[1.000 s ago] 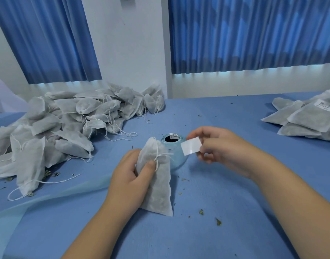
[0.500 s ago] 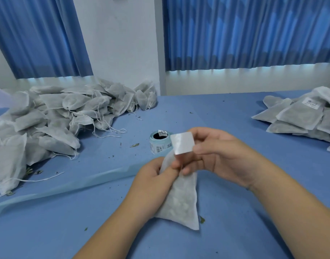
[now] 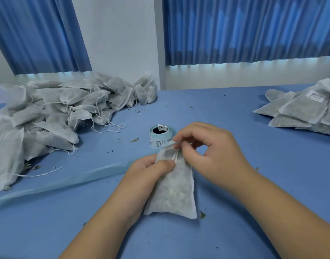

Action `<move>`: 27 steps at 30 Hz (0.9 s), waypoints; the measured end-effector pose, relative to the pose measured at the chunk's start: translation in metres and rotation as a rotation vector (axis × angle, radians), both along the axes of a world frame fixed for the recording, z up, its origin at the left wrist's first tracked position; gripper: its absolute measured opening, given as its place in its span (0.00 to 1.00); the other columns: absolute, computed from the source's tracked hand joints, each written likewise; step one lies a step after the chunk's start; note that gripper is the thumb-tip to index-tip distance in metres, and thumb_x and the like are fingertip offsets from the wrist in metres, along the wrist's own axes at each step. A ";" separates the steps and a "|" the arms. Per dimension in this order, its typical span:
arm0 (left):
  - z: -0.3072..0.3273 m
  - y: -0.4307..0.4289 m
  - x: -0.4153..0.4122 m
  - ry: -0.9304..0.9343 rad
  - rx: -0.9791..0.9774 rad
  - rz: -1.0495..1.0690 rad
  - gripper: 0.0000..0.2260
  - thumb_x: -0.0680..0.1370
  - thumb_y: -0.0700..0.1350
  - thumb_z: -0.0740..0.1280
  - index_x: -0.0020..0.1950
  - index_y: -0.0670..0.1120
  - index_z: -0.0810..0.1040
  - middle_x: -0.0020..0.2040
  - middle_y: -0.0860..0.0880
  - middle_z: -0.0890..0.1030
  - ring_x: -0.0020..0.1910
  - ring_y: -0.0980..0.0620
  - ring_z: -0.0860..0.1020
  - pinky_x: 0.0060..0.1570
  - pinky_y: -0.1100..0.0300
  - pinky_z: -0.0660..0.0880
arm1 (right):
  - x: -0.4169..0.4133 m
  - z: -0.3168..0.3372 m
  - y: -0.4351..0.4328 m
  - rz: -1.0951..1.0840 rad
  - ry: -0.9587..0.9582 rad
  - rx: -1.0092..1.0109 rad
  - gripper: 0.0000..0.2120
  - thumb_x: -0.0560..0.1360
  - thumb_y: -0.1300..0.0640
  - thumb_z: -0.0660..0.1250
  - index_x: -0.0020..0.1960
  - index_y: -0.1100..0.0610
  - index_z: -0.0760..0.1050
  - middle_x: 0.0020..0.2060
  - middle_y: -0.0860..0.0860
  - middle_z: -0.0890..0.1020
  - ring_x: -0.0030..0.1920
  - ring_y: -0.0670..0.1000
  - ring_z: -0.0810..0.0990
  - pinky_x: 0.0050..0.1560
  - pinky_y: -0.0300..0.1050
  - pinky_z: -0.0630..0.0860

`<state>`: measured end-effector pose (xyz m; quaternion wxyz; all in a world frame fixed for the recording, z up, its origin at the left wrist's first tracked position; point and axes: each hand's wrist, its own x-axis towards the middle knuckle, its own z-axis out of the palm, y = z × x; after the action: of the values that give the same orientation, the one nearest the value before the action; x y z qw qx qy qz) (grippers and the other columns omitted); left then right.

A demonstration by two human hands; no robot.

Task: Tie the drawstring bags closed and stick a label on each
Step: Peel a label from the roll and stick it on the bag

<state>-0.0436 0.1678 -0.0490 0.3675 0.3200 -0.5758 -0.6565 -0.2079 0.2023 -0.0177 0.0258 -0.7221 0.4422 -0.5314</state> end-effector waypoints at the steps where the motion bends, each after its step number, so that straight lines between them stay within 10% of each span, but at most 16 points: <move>1: 0.001 0.001 0.000 0.014 0.001 -0.003 0.08 0.70 0.47 0.68 0.42 0.45 0.85 0.38 0.47 0.82 0.37 0.51 0.80 0.38 0.59 0.77 | 0.000 -0.001 0.000 -0.018 0.084 -0.046 0.08 0.70 0.68 0.65 0.44 0.59 0.82 0.38 0.49 0.82 0.39 0.47 0.79 0.42 0.41 0.77; 7: 0.004 0.002 0.001 0.079 0.023 0.009 0.07 0.69 0.45 0.67 0.40 0.47 0.85 0.38 0.49 0.81 0.36 0.55 0.80 0.34 0.65 0.76 | -0.004 -0.001 0.003 -0.024 0.350 -0.055 0.10 0.70 0.68 0.66 0.46 0.59 0.83 0.44 0.49 0.83 0.43 0.49 0.81 0.42 0.51 0.78; 15: 0.001 -0.006 -0.002 0.180 0.120 0.015 0.22 0.66 0.55 0.70 0.55 0.43 0.85 0.56 0.42 0.83 0.58 0.45 0.81 0.59 0.51 0.74 | -0.004 0.003 0.009 -0.025 0.469 0.008 0.11 0.70 0.68 0.65 0.47 0.58 0.83 0.47 0.49 0.83 0.43 0.54 0.82 0.38 0.52 0.79; 20: 0.004 0.003 0.001 0.129 0.055 0.096 0.07 0.70 0.48 0.73 0.43 0.46 0.85 0.40 0.46 0.83 0.39 0.51 0.82 0.34 0.62 0.77 | -0.003 0.004 0.012 -0.015 0.475 0.024 0.12 0.73 0.65 0.66 0.51 0.55 0.83 0.51 0.47 0.83 0.47 0.52 0.82 0.42 0.52 0.79; 27: 0.006 0.005 0.000 0.199 0.025 0.180 0.10 0.71 0.50 0.67 0.43 0.48 0.86 0.39 0.47 0.84 0.37 0.52 0.82 0.32 0.63 0.76 | 0.002 -0.001 0.013 0.038 0.237 0.104 0.10 0.73 0.58 0.66 0.51 0.52 0.84 0.53 0.43 0.80 0.54 0.43 0.79 0.55 0.40 0.74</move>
<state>-0.0433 0.1729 -0.0435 0.4760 0.3084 -0.4973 -0.6565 -0.2058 0.2155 -0.0186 0.0207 -0.7858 0.4553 -0.4181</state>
